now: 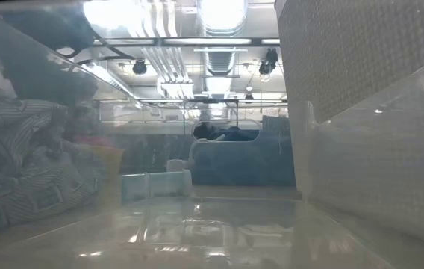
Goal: Pick & Place Medicine items
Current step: Put the red rolled bandage into the yellow bin, then put the white rolled bandage into the yellow bin
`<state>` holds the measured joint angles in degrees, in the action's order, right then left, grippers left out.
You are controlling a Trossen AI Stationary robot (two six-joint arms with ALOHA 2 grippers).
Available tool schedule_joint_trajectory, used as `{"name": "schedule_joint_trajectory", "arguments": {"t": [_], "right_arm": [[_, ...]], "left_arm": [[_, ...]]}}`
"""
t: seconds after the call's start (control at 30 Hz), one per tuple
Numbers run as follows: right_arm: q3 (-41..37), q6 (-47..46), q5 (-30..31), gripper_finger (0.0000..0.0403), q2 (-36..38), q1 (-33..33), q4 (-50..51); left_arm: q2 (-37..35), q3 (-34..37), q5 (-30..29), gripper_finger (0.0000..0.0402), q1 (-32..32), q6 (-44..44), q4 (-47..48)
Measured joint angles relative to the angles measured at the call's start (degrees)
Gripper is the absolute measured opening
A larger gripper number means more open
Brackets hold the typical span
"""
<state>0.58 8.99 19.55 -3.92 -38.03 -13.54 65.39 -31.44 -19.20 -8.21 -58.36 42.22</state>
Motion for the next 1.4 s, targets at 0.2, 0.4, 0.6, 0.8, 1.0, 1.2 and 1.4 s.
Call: {"name": "schedule_joint_trajectory", "arguments": {"t": [0.2,0.4,0.6,0.8,1.0,1.2,1.4], "right_arm": [[0.0,0.0,0.0,0.0008,0.0,0.01,0.0],[0.0,0.0,0.0,0.0008,0.0,-0.01,0.0],[0.0,0.0,0.0,0.0008,0.0,-0.01,0.0],[0.0,0.0,0.0,0.0008,0.0,0.01,0.0],[0.0,0.0,0.0,0.0008,0.0,0.01,-0.02],[0.0,0.0,-0.01,0.0008,0.0,0.0,0.0],[0.0,0.0,0.0,0.0008,0.02,0.01,0.0]], "left_arm": [[-0.03,-0.13,0.17,0.0294,0.0,0.01,0.06],[-0.04,-1.45,0.02,0.0297,0.0,1.2,0.65],[-0.04,-2.83,-0.72,0.0296,0.0,1.53,2.55],[-0.04,-3.64,-0.91,0.0299,0.0,1.52,4.02],[-0.04,-5.19,-1.78,0.0297,0.0,2.44,6.12],[-0.04,-6.98,-2.46,0.0298,0.0,3.57,7.46],[-0.07,-7.37,-3.36,0.0297,0.0,3.97,7.54]]}}
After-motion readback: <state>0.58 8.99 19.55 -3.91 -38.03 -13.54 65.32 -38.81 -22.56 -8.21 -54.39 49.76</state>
